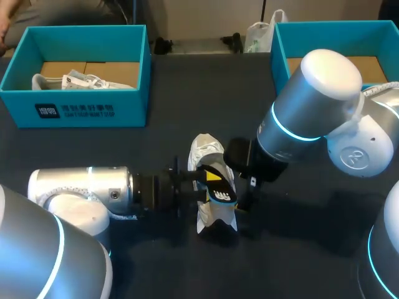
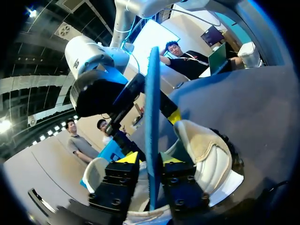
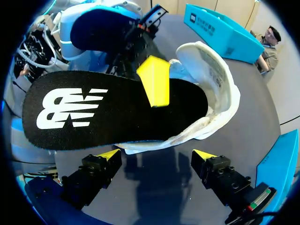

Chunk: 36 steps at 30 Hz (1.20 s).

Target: Take the shoe out of the shoebox, open the shoe tongue, remove and reinsert the insole, then place the shoe into the shoebox

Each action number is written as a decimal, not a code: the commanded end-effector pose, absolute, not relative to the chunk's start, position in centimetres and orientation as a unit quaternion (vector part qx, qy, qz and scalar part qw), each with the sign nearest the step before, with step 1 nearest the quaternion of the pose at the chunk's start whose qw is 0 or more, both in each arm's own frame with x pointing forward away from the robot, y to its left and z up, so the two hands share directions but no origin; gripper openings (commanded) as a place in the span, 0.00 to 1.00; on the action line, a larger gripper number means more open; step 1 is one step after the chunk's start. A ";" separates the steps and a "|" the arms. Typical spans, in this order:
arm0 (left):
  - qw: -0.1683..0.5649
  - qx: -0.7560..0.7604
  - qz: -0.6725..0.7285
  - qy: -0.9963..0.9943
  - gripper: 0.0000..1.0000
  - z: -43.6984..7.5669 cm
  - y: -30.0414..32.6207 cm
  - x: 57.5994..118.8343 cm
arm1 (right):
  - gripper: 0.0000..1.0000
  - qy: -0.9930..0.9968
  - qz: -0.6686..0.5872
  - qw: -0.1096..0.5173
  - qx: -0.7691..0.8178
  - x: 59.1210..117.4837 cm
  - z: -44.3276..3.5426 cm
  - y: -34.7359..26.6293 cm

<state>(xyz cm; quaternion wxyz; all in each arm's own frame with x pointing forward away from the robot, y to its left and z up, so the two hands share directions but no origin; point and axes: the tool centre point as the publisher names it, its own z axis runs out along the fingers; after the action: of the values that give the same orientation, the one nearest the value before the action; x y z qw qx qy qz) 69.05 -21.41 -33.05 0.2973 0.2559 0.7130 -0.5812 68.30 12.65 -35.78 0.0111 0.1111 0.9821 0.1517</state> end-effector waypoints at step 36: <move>0.320 0.288 -0.539 0.724 0.00 -35.5 -22.0 70.8 | 1.00 0.982 0.151 0.013 0.112 68.1 -35.9 12.7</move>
<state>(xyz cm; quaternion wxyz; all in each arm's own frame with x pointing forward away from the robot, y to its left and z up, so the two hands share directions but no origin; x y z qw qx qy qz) 70.86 -21.55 -35.30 0.3173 0.2907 0.7215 -0.5424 68.30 12.65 -35.78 0.0112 0.1111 0.9821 0.1517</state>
